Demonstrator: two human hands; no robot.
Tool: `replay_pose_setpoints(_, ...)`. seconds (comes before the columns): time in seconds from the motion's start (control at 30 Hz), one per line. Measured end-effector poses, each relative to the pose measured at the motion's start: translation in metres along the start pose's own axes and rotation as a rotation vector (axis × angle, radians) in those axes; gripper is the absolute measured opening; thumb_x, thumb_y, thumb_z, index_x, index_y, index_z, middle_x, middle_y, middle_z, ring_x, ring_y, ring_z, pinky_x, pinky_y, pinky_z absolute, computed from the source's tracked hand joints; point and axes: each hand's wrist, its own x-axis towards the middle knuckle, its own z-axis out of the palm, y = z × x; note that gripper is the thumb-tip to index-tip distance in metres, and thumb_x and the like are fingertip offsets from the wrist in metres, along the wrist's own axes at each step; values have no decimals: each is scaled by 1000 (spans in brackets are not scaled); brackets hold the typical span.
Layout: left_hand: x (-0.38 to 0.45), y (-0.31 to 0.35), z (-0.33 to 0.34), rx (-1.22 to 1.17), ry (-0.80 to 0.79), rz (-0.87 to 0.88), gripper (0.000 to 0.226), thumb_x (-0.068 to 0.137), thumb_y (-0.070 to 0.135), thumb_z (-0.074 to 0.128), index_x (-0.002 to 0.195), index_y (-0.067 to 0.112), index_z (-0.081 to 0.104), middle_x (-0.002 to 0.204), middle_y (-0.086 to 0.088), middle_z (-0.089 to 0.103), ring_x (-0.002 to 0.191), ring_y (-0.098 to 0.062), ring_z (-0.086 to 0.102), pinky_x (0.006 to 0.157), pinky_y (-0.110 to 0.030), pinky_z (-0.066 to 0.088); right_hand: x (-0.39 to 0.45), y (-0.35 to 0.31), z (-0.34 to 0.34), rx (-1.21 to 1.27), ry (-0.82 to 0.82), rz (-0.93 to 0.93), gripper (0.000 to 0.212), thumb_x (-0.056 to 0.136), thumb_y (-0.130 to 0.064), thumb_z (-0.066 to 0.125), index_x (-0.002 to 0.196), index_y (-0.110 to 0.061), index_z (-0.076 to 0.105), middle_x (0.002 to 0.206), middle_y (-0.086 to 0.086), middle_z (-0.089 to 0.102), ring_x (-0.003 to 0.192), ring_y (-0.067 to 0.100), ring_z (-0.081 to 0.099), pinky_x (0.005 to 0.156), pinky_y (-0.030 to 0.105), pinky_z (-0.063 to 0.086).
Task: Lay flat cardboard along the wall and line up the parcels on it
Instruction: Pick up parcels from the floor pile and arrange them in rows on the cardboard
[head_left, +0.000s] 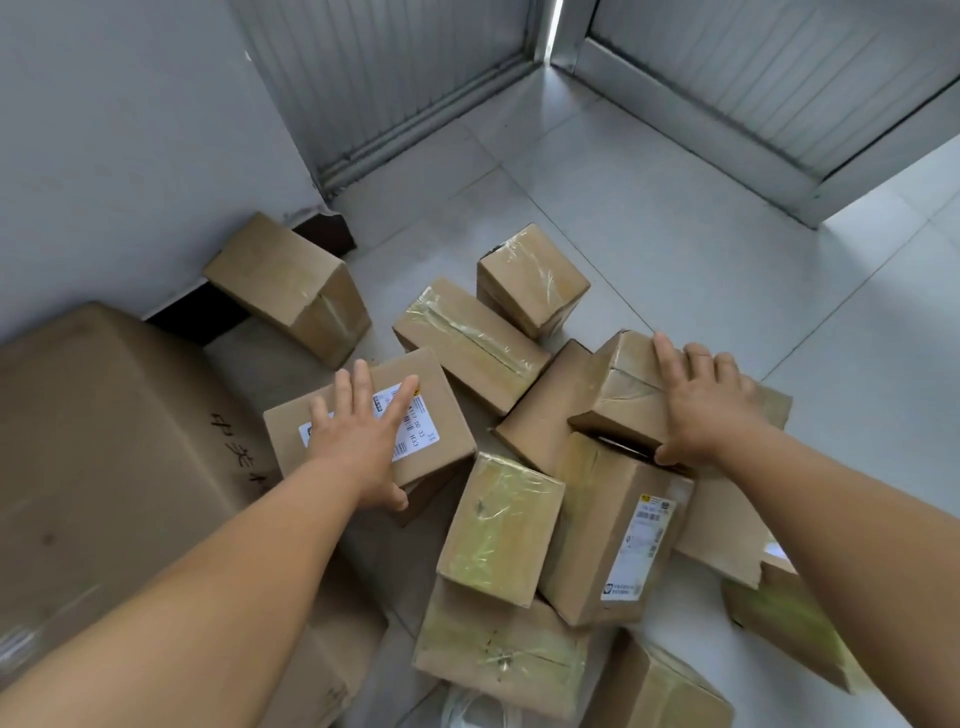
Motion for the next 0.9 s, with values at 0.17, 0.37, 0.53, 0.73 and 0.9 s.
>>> replay_pose_setpoints(0.17,-9,5,-10,-80,105,-70,133,54,72,68,146,35,-20,149,-24,-2,136,-40,6,110,-48,14,-17,-12,-4,70,92,5,128,66,-45,78,147,-33,-20,154,5,6,139,33,12,114,47,17)
replay_pose_setpoints(0.37,-43,-8,-67,-310,210,-246,134,48,81,64,144,38,-18,143,-21,5,130,-36,14,106,-46,18,-54,-42,-48,211,240,-24,121,65,-49,75,148,-34,-12,150,3,13,134,31,20,112,49,20)
replay_pose_setpoints(0.53,-95,-45,-106,-507,268,-418,132,47,80,66,146,40,-10,145,-20,9,131,-36,15,107,-51,19,-89,-79,-109,520,275,-27,120,61,-58,77,150,-33,0,149,5,25,133,32,31,108,49,30)
replay_pose_setpoints(0.73,-169,-110,-112,-644,308,-666,137,42,82,68,146,39,-9,141,-19,13,129,-35,17,105,-52,24,-133,-141,-148,911,190,-101,116,64,-55,78,152,-33,7,155,0,24,138,25,32,109,47,35)
replay_pose_setpoints(0.9,-230,-175,-80,-736,336,-843,137,40,80,70,146,39,-6,140,-20,17,129,-35,19,105,-55,27,-171,-213,-160,933,135,-207,117,60,-57,79,151,-32,10,153,2,30,136,28,37,108,46,36)
